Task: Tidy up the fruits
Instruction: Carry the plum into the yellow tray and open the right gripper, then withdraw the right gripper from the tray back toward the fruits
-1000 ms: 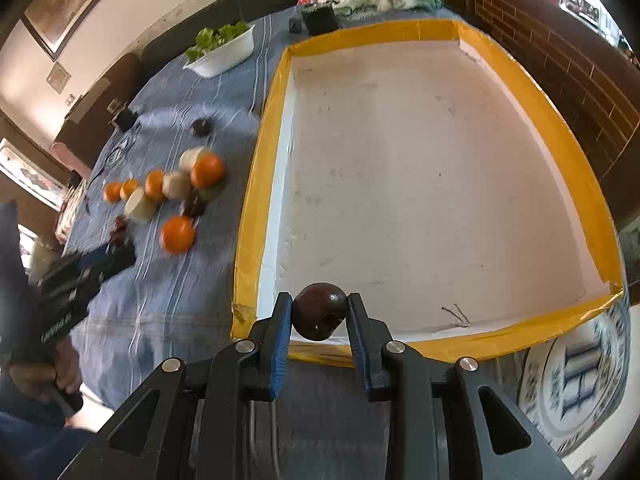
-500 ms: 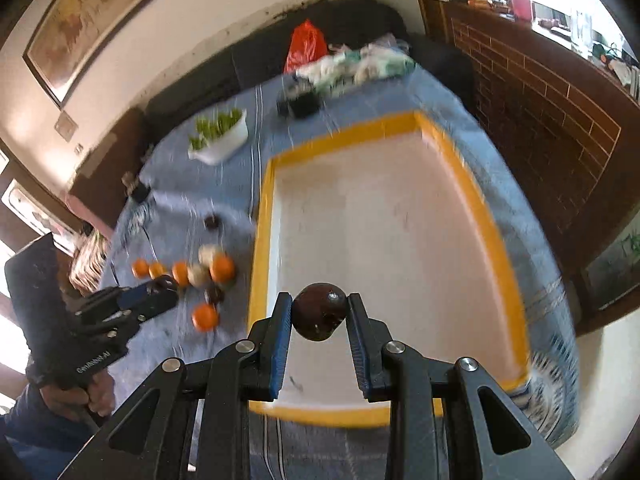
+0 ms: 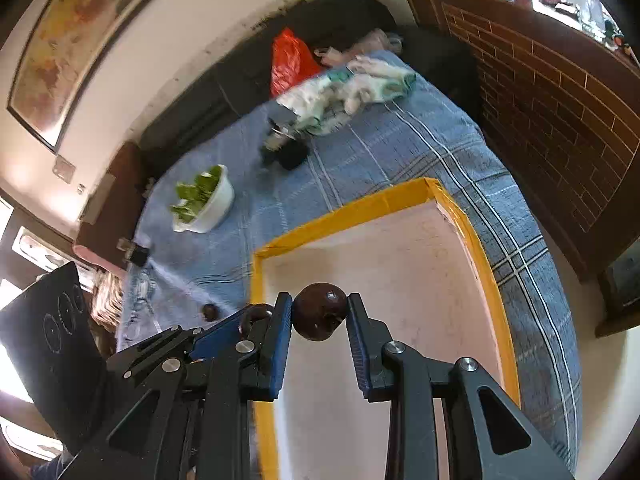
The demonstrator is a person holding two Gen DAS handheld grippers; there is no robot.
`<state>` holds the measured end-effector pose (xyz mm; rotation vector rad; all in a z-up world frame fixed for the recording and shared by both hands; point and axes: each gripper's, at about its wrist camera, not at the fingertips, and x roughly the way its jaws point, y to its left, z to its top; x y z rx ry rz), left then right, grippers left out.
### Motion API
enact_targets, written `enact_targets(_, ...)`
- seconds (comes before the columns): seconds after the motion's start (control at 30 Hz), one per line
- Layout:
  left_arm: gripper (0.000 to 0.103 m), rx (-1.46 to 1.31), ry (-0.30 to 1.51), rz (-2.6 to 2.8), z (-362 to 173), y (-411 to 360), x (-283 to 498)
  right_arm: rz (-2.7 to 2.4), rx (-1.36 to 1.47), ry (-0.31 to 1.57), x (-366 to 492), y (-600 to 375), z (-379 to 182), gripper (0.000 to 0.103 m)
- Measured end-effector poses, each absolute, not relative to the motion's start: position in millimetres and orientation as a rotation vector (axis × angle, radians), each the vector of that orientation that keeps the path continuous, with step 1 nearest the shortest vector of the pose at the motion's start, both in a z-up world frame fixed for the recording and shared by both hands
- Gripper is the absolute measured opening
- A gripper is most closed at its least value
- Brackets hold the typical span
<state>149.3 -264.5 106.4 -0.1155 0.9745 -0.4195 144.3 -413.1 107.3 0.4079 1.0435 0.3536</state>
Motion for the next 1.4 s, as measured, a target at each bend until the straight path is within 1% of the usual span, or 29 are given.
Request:
enact_targets(0.2,0.024,-0.166,1.056,-0.324,64,-257,178,0.351,0.394,1.132,187,-406,66,0.03)
enact_targets(0.37,0.024,-0.164,1.09,-0.278,43,-254,193,0.357,0.368,1.17,211,-400,44,0.03)
enact_targets(0.73,0.025,-0.174,1.124,-0.232,24,-253,209,0.361,0.312,1.212,239,-386,24,0.031)
enact_targets(1.03,0.026,-0.154,1.126,-0.214,22,-255,212,0.386,0.317,1.248,251,-381,11,0.032)
enact_targets(1.07,0.026,-0.157,1.127,-0.212,22,-255,213,0.391,0.319,1.249,251,-381,11,0.032)
enact_targets(1.1,0.026,-0.157,1.129,-0.21,22,-255,213,0.398,0.322,1.246,251,-380,11,0.039)
enact_targets(1.13,0.026,-0.154,1.13,-0.206,22,-255,213,0.406,0.324,1.241,252,-380,12,0.043)
enact_targets(1.17,0.026,-0.151,1.13,-0.205,22,-255,213,0.407,0.321,1.235,252,-380,13,0.05)
enact_targets(1.2,0.029,-0.149,1.129,-0.204,22,-255,213,0.404,0.317,1.227,251,-380,15,0.052)
enact_targets(1.37,0.038,-0.139,1.124,-0.201,25,-259,212,0.408,0.306,1.215,248,-381,19,0.052)
enact_targets(1.4,0.042,-0.137,1.121,-0.198,26,-260,211,0.411,0.313,1.211,247,-382,20,0.052)
